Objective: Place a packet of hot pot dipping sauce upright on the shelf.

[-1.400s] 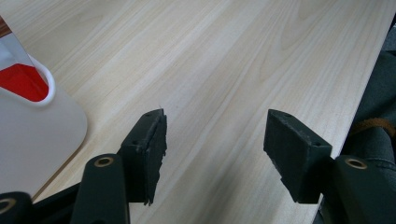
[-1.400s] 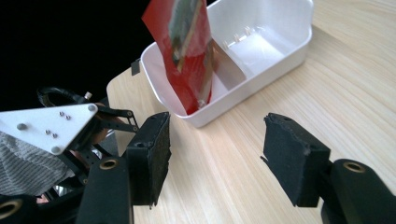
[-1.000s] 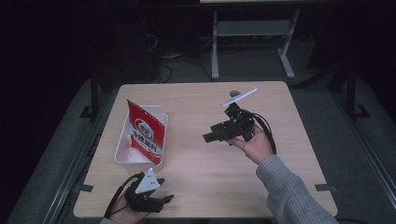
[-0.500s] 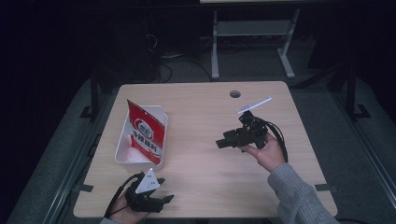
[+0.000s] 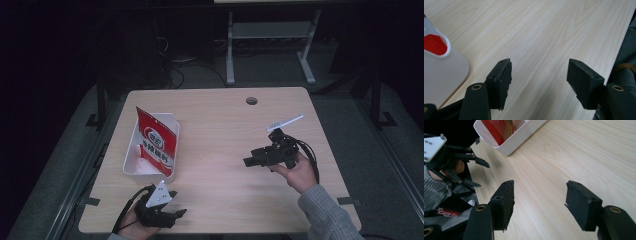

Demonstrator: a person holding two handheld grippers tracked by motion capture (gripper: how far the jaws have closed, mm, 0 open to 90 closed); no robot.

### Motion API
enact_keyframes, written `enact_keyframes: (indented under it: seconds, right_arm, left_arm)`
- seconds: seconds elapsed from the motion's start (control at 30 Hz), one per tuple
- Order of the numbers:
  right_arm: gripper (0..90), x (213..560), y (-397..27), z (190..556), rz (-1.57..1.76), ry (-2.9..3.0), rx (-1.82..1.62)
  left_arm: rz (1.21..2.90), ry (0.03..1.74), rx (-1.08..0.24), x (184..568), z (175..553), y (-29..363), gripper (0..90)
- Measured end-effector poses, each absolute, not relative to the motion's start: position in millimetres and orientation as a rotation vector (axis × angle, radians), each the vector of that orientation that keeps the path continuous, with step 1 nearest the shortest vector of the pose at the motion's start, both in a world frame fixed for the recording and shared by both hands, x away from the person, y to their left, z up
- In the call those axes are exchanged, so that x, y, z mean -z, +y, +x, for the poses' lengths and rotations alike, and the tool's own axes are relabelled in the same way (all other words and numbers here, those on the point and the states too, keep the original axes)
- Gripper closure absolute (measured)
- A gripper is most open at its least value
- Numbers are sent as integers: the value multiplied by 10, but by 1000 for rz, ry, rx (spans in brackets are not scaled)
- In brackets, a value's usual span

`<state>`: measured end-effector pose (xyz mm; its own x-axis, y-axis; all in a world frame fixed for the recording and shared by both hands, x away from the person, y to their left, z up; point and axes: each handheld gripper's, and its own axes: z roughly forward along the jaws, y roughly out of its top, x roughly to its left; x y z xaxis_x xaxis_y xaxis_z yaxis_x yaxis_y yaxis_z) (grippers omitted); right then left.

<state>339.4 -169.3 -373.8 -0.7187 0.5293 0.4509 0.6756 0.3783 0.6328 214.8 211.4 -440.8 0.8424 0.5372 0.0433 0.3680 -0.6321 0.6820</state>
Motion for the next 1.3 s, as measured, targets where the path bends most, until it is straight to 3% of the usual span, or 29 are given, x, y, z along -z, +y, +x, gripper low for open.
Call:
enact_keyframes:
  seconds: [1.3]
  right_arm:
    - [380, 4217, -2504, 2986, -1286, -2320, 1335]
  left_arm:
    - [2321, 660, -309, 4428, 2158, 2102, 355]
